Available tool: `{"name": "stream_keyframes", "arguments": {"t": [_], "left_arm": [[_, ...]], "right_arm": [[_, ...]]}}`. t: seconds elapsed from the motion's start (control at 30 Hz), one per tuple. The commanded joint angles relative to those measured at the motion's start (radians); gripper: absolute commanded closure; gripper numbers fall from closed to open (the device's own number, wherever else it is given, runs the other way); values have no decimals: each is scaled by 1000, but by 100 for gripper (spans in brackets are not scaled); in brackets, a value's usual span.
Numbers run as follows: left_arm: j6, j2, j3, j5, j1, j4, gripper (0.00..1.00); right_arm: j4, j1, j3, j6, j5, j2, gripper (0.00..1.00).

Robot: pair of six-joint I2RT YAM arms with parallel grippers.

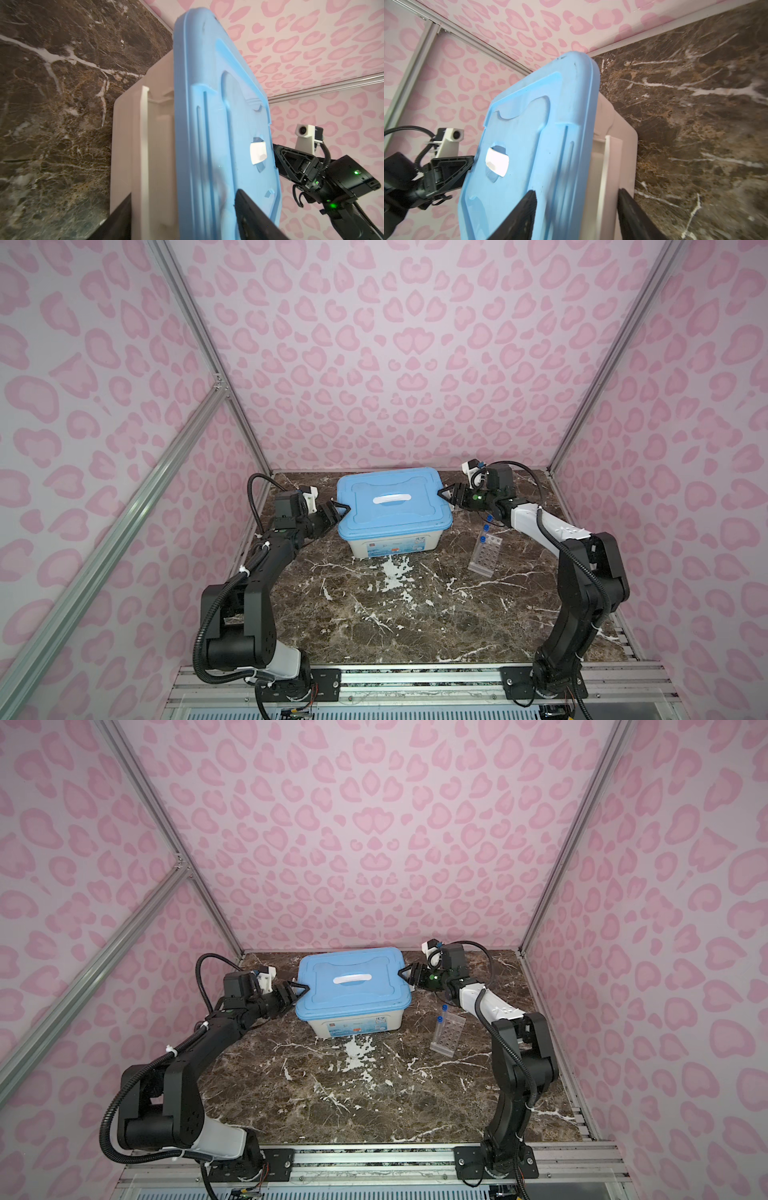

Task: Organize the chemistry lab equipment

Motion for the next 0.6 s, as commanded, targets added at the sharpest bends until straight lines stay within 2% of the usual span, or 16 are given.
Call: {"name": "stream_keyframes", "arguments": {"t": [0.0,0.17,0.43,0.57], "left_arm": [[48,-22,30,20,-17,2,30],[113,-16,87,-78,-55,-112,41],[183,3,151,-221,-103,-238,48],[207,6,166,-302,-140,-271,61]], "right_arm": [[-107,30,40,-106,20,-5,39],[-220,68,93,-184,130,-9,44],[-368,140,192,-283,312,1,50],[-405,169,221,-304,384,10,53]]}}
